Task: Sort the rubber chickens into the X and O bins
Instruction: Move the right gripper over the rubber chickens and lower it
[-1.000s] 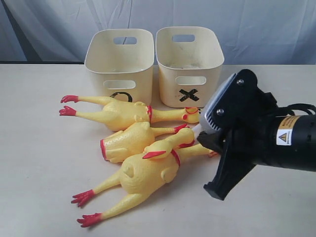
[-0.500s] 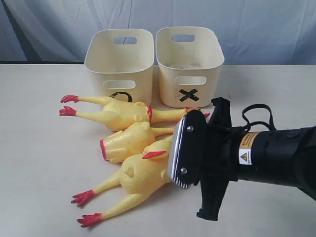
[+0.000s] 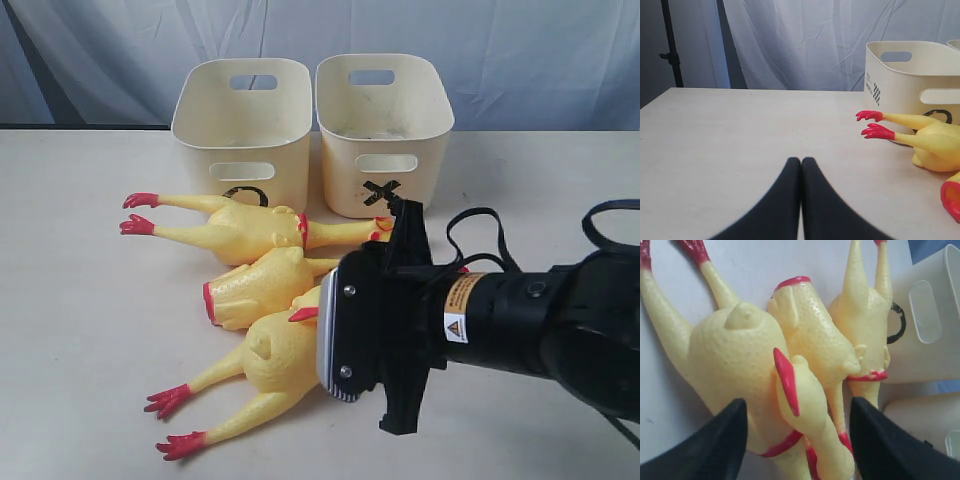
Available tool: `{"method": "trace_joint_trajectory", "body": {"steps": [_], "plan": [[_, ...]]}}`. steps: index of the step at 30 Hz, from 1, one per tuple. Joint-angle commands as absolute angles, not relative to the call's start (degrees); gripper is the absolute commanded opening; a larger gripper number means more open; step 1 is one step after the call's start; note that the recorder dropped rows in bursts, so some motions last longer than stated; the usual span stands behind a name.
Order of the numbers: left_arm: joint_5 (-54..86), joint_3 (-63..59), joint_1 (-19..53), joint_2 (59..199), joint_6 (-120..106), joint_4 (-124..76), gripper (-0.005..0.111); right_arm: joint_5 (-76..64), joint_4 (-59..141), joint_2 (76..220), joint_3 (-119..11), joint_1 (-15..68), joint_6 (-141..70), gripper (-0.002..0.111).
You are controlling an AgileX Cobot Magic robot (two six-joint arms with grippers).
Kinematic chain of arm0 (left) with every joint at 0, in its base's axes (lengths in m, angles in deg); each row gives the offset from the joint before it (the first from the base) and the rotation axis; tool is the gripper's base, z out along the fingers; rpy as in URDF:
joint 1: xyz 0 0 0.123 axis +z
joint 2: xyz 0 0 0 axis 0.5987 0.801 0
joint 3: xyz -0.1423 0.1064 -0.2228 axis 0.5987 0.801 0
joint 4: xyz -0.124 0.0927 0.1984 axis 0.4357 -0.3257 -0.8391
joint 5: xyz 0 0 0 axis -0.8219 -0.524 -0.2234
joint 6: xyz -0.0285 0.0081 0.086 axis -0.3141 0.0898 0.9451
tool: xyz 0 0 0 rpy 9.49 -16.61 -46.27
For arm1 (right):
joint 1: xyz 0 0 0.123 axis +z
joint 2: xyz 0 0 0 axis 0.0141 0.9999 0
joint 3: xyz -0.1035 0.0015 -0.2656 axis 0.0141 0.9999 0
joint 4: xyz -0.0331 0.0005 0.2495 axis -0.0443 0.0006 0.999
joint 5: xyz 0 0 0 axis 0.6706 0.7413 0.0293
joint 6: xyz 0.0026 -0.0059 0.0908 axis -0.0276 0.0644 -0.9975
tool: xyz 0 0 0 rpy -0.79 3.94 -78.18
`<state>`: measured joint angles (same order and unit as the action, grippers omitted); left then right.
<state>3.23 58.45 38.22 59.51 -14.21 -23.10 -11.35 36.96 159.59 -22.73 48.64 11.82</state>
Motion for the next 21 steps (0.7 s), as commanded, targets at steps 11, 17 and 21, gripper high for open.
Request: {"method": "trace_joint_trajectory", "body": {"steps": [11, 17, 21], "plan": [[3.6, 58.7, 38.4, 59.2, -14.2, -23.3, 0.000, -18.6, 38.7, 170.0, -27.6, 48.8, 11.9, 0.057], [3.6, 58.7, 38.4, 59.2, -14.2, -23.3, 0.000, -15.2, 40.6, 170.6, -29.1, 48.8, 11.9, 0.057], [3.6, 58.7, 38.4, 59.2, -14.2, -23.3, 0.000, -12.6, 40.6, 170.8, -29.3, 48.8, 11.9, 0.057]]}}
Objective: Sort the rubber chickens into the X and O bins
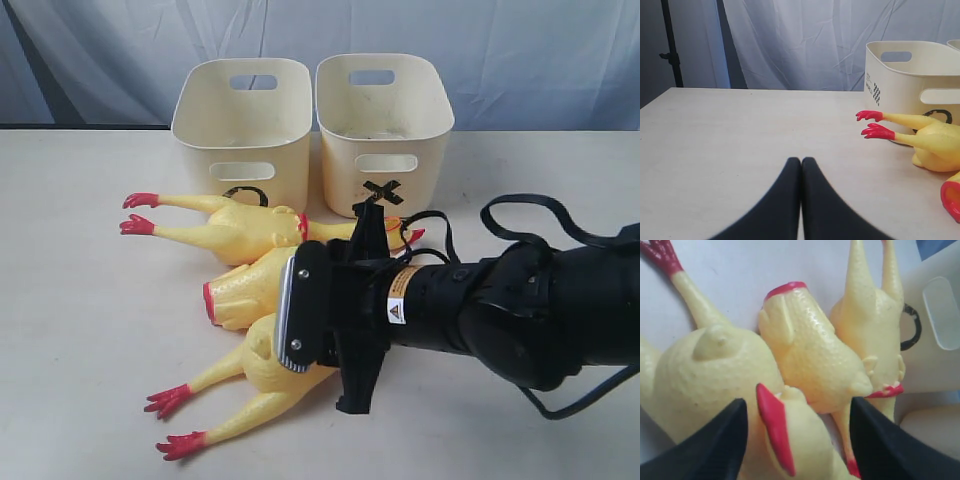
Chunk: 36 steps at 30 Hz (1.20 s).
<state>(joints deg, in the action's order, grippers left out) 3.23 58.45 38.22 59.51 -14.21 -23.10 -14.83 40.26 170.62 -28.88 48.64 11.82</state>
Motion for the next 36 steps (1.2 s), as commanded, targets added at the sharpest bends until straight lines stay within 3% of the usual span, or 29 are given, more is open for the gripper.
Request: {"method": "trace_joint_trajectory", "body": {"steps": [1, 9, 36], "plan": [[3.6, 58.7, 38.4, 59.2, -14.2, -23.3, 0.000, -12.6, 40.6, 170.9, -29.3, 48.8, 12.1, 0.057], [3.6, 58.7, 38.4, 59.2, -14.2, -23.3, 0.000, -13.2, 40.5, 171.0, -29.3, 48.8, 13.9, 0.050], [3.6, 58.7, 38.4, 59.2, -14.2, -23.3, 0.000, -13.4, 43.4, 171.0, -29.3, 44.2, 15.0, 0.050]]}}
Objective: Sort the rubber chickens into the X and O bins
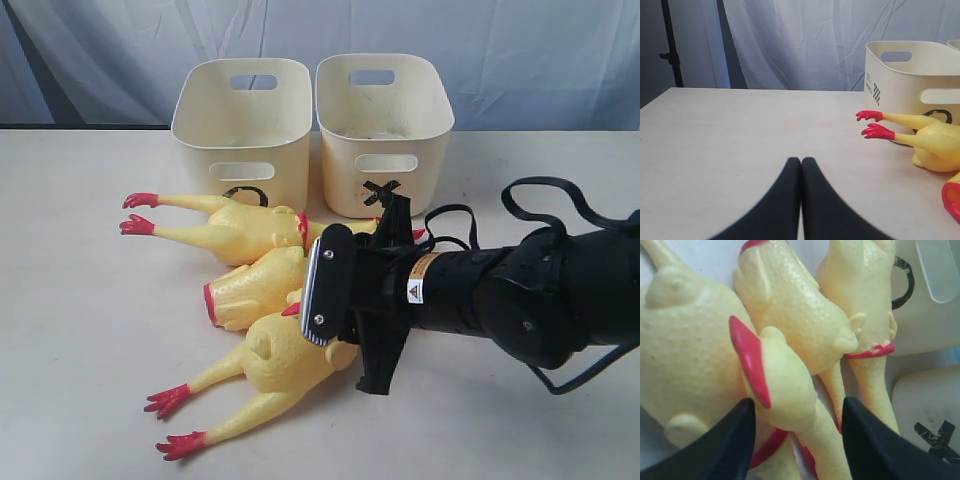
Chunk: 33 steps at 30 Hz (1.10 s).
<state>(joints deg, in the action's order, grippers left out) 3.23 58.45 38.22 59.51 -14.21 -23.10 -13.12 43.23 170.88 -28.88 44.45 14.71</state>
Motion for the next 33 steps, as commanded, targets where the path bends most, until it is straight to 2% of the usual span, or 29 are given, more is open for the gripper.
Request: {"method": "trace_joint_trajectory", "body": {"steps": [1, 33], "plan": [[3.6, 58.7, 38.4, 59.2, -14.2, -23.3, 0.000, -13.4, 43.4, 171.0, -29.3, 44.2, 15.0, 0.050], [3.6, 58.7, 38.4, 59.2, -14.2, -23.3, 0.000, -13.9, 43.6, 172.2, -29.5, 44.2, 11.7, 0.050]]}}
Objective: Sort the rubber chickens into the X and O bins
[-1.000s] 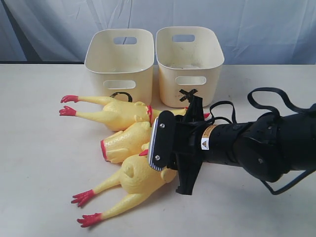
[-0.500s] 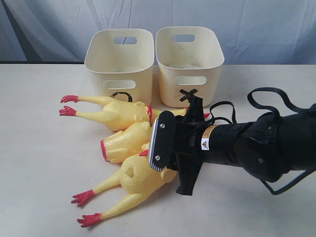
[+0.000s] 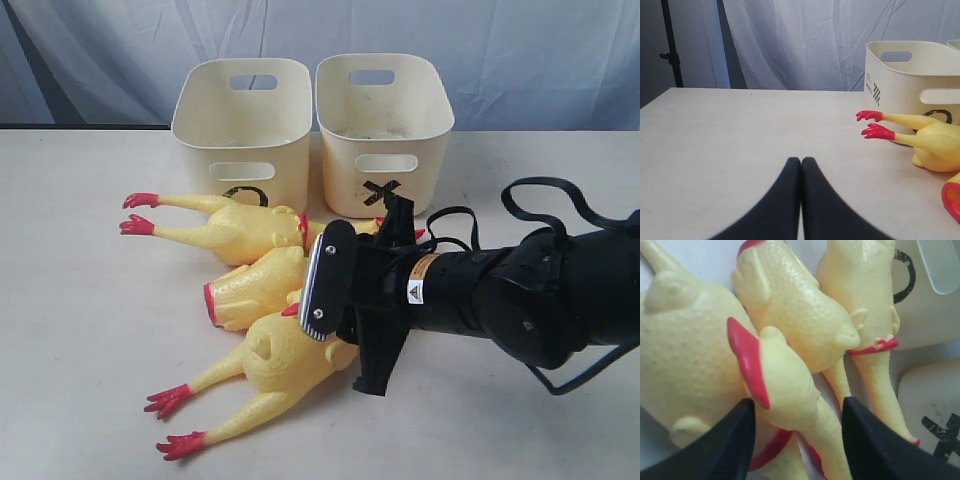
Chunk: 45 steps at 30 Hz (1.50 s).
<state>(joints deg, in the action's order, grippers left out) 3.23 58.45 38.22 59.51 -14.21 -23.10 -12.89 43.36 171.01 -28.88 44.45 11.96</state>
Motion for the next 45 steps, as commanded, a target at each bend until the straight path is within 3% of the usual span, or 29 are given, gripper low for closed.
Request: {"method": "trace_joint_trajectory", "body": {"steps": [1, 36, 37, 39, 40, 43, 45], "plan": [[3.6, 58.7, 38.4, 59.2, -14.2, -23.3, 0.000, -13.7, 43.6, 172.8, -29.8, 44.2, 11.7, 0.050], [3.6, 58.7, 38.4, 59.2, -14.2, -23.3, 0.000, -15.1, 43.6, 179.8, -35.7, 46.8, 11.7, 0.050], [3.6, 58.7, 38.4, 59.2, -14.2, -23.3, 0.000, -15.1, 43.6, 179.9, -35.7, 46.8, 11.7, 0.048], [3.6, 58.7, 38.4, 59.2, -14.2, -23.3, 0.000, -15.1, 43.6, 180.0, -35.7, 46.9, 11.7, 0.034], [3.6, 58.7, 38.4, 59.2, -14.2, -23.3, 0.000, -15.1, 43.6, 180.0, -35.7, 46.9, 11.7, 0.019], [3.6, 58.7, 38.4, 59.2, -14.2, -23.3, 0.000, -15.1, 43.6, 180.0, -35.7, 46.9, 11.7, -0.001], [3.6, 58.7, 38.4, 59.2, -14.2, -23.3, 0.000, -15.1, 43.6, 179.9, -35.7, 46.9, 11.7, -0.001]]}}
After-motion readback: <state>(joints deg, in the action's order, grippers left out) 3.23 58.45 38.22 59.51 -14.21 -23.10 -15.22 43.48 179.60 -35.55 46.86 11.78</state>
